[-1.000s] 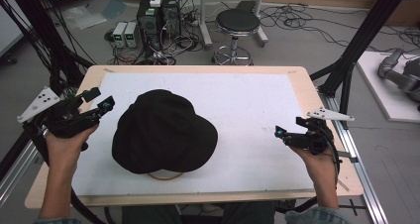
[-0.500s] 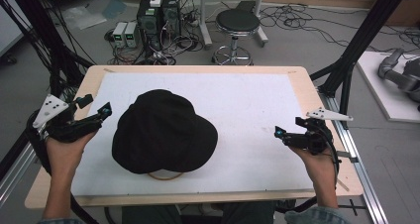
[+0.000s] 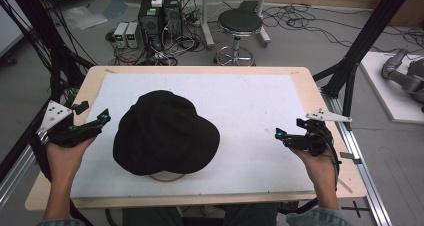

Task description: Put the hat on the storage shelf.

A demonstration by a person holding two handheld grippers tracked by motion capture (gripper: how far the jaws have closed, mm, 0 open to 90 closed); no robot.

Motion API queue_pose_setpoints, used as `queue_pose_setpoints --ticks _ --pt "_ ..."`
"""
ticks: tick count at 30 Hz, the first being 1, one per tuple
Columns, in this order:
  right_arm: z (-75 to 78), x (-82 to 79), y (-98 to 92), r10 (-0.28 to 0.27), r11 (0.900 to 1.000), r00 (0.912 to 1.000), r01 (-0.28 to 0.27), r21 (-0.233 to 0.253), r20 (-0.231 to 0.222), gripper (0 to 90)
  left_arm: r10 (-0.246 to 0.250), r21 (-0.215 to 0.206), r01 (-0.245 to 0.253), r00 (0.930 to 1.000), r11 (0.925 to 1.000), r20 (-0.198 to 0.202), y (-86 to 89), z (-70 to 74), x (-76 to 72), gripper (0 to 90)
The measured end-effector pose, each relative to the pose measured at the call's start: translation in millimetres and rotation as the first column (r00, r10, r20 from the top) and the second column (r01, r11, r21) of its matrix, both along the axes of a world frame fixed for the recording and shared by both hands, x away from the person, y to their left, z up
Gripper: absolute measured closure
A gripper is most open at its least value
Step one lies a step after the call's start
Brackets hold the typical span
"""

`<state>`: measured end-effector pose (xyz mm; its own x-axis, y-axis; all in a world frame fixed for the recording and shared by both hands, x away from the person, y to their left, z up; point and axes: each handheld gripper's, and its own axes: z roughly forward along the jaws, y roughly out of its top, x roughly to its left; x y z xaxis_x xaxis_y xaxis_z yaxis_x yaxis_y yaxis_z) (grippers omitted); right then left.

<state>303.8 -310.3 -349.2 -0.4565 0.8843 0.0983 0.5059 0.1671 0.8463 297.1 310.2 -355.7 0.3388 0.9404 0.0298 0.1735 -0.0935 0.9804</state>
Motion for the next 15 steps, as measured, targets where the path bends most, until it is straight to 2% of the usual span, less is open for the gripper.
queue_pose_setpoints --ticks 4,15 --pt "-0.3 -0.1 -0.3 -0.004 1.000 1.0000 0.004 0.002 -0.005 12.4 0.017 0.020 -0.017 0.9998 0.9997 -0.014 2.2 -4.8 0.2 27.0" --pt "-1.1 1.9 2.8 0.006 1.000 1.0000 -0.006 -0.006 -0.002 12.4 0.024 0.014 -0.023 0.9992 0.9996 -0.033 5.1 -11.0 0.7 27.0"
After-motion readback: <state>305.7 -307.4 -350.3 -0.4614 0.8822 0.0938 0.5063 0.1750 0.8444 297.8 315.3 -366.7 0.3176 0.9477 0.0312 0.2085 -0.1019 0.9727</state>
